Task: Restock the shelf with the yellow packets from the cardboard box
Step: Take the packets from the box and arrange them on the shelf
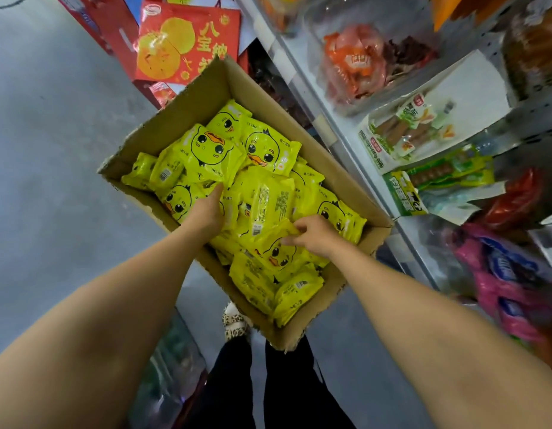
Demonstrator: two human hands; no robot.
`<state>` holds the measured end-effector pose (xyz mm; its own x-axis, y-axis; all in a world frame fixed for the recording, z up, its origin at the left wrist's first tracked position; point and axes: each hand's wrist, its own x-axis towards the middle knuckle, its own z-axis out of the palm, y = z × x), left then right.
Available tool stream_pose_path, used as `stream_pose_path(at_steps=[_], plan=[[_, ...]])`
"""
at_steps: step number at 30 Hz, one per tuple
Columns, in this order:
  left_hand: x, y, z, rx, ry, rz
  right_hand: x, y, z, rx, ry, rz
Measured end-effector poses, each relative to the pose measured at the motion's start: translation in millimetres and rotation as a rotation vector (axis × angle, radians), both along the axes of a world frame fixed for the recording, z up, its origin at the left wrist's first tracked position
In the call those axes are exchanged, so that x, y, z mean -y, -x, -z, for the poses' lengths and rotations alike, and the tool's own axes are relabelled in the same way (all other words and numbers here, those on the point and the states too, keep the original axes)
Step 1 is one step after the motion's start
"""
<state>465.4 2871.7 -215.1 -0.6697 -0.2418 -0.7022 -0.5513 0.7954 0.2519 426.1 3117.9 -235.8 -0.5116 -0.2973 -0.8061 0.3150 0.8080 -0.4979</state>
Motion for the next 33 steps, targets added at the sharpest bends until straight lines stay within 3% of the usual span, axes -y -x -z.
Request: stream_pose_path(at_steps=[4,7,14,21,29,33], plan=[[5.8,1.9,4.0,0.032,0.260,0.201,-11.0,13.3,-8.6,0.113,0.137,0.192],[10.5,4.6,9.5,-0.002,0.303,0.266,-15.6,11.9,-14.0,0.138,0.178,0.324],[14.9,10.2,-5.8,-0.003,0.193,0.400,-29.7,-1.7,-23.1,0.229,0.257,0.587],[14.6,18.6,-48.1,-0.136,-0.086,0.361,-39.4,-6.3,-61.2,0.239,0.369,0.837],[1.9,1.1,-102.0,-0.281,-0.301,0.016,-58.1,-22.4,-130.2,0.110,0.456,0.989],[-5.5,-11.1,-131.2,-0.238,-0.672,-0.357,-62.0,-33.2,-172.3,0.063,0.601,1.107]])
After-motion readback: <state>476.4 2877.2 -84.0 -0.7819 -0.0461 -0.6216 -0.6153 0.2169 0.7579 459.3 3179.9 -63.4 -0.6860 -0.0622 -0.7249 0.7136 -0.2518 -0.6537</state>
